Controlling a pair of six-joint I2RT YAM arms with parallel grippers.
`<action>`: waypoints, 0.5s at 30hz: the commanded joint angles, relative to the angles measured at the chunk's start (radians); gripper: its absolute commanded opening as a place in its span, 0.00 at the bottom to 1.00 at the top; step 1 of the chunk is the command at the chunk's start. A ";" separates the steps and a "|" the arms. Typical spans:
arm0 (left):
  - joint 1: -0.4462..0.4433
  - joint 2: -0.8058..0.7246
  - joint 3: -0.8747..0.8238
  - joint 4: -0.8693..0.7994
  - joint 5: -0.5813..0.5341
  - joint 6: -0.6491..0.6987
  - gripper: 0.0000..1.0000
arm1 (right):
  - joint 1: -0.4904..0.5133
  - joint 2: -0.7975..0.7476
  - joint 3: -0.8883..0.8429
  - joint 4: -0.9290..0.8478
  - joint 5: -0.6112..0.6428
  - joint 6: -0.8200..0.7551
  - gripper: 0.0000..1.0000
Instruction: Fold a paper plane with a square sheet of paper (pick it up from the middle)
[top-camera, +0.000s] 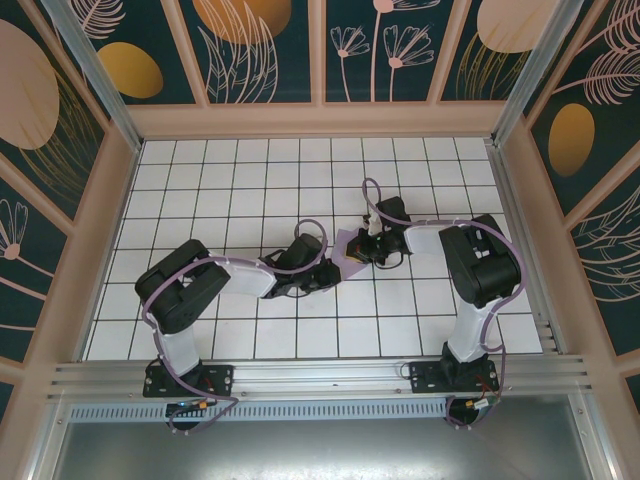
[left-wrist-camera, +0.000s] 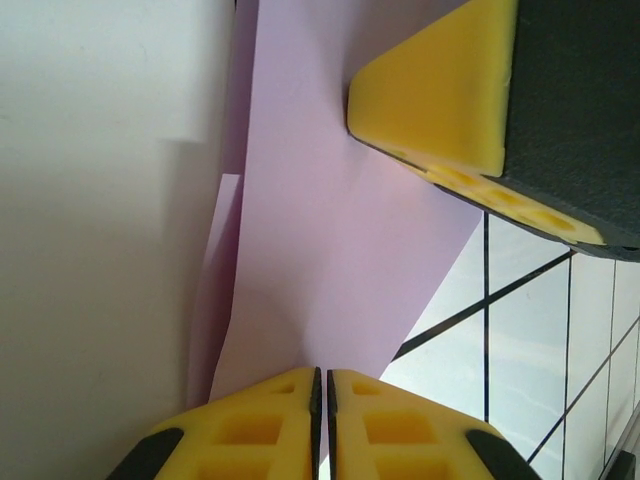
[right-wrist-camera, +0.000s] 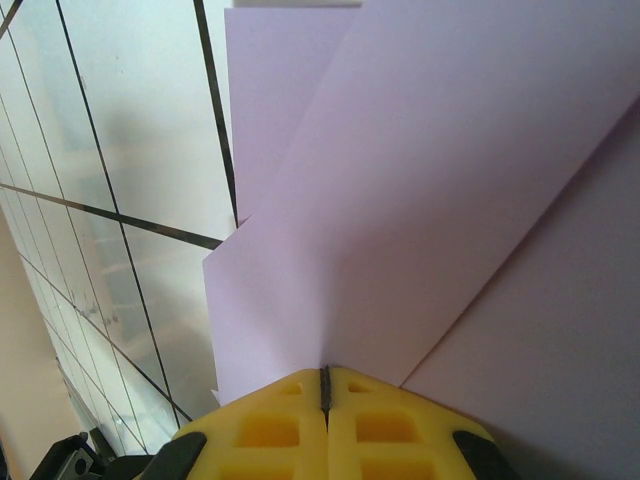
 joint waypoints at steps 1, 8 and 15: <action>0.003 -0.016 -0.051 -0.061 0.008 -0.028 0.15 | -0.005 0.093 -0.030 -0.108 0.164 -0.015 0.00; 0.002 -0.058 -0.140 -0.007 0.042 -0.075 0.13 | -0.004 0.091 -0.029 -0.112 0.166 -0.015 0.00; 0.004 -0.210 -0.159 -0.050 -0.001 0.011 0.00 | -0.005 0.082 -0.031 -0.114 0.169 -0.019 0.00</action>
